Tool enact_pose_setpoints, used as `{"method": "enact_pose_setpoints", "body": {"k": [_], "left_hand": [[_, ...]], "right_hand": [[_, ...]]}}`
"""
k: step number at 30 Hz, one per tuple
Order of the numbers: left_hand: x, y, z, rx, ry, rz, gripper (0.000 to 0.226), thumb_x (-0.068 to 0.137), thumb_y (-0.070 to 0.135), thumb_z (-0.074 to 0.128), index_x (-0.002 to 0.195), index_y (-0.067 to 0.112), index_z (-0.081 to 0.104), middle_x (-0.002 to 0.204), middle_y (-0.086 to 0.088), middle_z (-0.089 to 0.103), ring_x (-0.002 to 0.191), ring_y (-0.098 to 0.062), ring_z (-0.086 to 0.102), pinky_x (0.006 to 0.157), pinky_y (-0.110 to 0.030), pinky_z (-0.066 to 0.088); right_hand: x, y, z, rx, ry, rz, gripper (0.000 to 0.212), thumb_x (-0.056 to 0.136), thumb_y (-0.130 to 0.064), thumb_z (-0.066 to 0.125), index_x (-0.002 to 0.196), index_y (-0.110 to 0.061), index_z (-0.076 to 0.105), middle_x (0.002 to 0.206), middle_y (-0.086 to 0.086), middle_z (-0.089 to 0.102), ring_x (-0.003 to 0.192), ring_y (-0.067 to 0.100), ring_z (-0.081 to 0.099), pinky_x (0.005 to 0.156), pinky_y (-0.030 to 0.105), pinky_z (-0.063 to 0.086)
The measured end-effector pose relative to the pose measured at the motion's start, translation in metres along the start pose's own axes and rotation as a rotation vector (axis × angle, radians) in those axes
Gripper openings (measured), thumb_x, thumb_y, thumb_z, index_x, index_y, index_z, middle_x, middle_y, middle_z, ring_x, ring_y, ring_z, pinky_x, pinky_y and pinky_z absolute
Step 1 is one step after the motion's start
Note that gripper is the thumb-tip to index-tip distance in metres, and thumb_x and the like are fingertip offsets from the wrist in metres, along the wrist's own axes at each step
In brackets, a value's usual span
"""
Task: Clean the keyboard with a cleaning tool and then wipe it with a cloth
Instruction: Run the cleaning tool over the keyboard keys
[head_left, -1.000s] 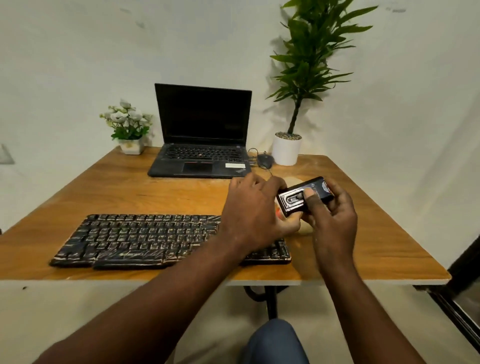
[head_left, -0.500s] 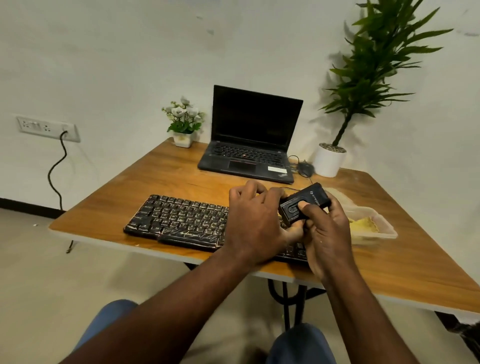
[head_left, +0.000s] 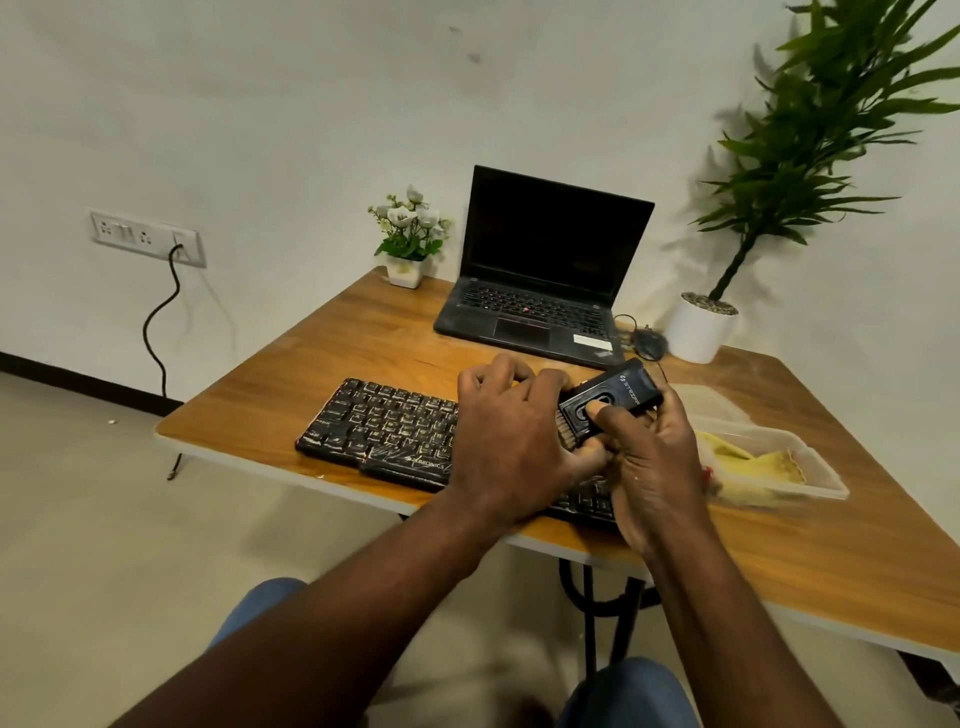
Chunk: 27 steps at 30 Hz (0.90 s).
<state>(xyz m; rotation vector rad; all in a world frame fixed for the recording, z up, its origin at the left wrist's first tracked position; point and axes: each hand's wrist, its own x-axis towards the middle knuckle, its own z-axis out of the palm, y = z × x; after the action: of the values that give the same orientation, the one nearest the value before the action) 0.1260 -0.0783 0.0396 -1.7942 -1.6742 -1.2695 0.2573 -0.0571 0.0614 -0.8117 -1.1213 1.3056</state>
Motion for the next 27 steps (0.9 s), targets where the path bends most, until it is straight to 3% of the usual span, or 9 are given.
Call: {"method": "enact_pose_setpoints", "body": {"k": [12, 16, 20, 22, 24, 27], "left_hand": [[-0.005, -0.04, -0.023, 0.049, -0.039, -0.093, 0.06, 0.076, 0.07, 0.057, 0.109, 0.021, 0.068, 0.093, 0.006, 0.07, 0.1, -0.017, 0.053, 0.087, -0.041, 0.038], [-0.001, -0.073, -0.053, -0.095, -0.195, -0.224, 0.063, 0.08, 0.071, 0.068, 0.131, 0.036, 0.061, 0.116, 0.007, 0.05, 0.106, -0.003, 0.023, 0.094, -0.036, 0.039], [-0.005, -0.15, -0.085, -0.088, -0.316, -0.361, 0.075, 0.082, 0.085, 0.052, 0.141, 0.04, 0.055, 0.139, 0.006, 0.057, 0.13, -0.013, 0.04, 0.101, -0.043, 0.042], [-0.016, -0.188, -0.093, -0.084, -0.329, -0.489, 0.07, 0.091, 0.078, 0.045, 0.14, 0.031, 0.06, 0.139, 0.004, 0.063, 0.126, -0.017, 0.052, 0.103, -0.046, 0.046], [-0.026, -0.211, -0.096, -0.092, -0.333, -0.595, 0.051, 0.1, 0.058, 0.045, 0.135, 0.027, 0.065, 0.132, -0.001, 0.069, 0.113, -0.02, 0.061, 0.096, -0.047, 0.053], [-0.031, -0.228, -0.096, -0.053, -0.348, -0.646, 0.034, 0.098, 0.04, 0.052, 0.125, 0.031, 0.072, 0.121, 0.005, 0.073, 0.115, -0.019, 0.059, 0.097, -0.044, 0.052]], "right_hand": [[0.008, 0.017, 0.039, -0.063, -0.101, 0.032, 0.055, 0.088, 0.001, 0.073, 0.131, -0.028, 0.058, 0.102, 0.008, 0.075, 0.094, 0.024, 0.074, 0.076, 0.039, 0.061], [0.025, 0.025, 0.059, -0.167, -0.123, -0.011, 0.059, 0.088, -0.004, 0.076, 0.137, -0.028, 0.054, 0.111, 0.009, 0.073, 0.108, 0.031, 0.071, 0.089, 0.048, 0.06], [0.048, 0.036, 0.089, -0.42, -0.208, -0.117, 0.06, 0.088, -0.01, 0.077, 0.137, -0.034, 0.051, 0.112, -0.001, 0.069, 0.107, 0.021, 0.069, 0.091, 0.052, 0.06], [0.055, 0.046, 0.11, -0.555, -0.289, -0.177, 0.062, 0.088, -0.013, 0.078, 0.138, -0.035, 0.05, 0.114, -0.006, 0.066, 0.106, 0.014, 0.066, 0.09, 0.044, 0.061], [0.06, 0.056, 0.132, -0.614, -0.355, -0.186, 0.066, 0.087, -0.014, 0.08, 0.142, -0.034, 0.049, 0.115, -0.009, 0.064, 0.105, 0.012, 0.067, 0.086, 0.036, 0.061], [0.071, 0.069, 0.163, -0.674, -0.436, -0.201, 0.072, 0.087, -0.013, 0.081, 0.146, -0.035, 0.046, 0.112, -0.01, 0.063, 0.097, 0.008, 0.068, 0.079, 0.03, 0.063]]}}
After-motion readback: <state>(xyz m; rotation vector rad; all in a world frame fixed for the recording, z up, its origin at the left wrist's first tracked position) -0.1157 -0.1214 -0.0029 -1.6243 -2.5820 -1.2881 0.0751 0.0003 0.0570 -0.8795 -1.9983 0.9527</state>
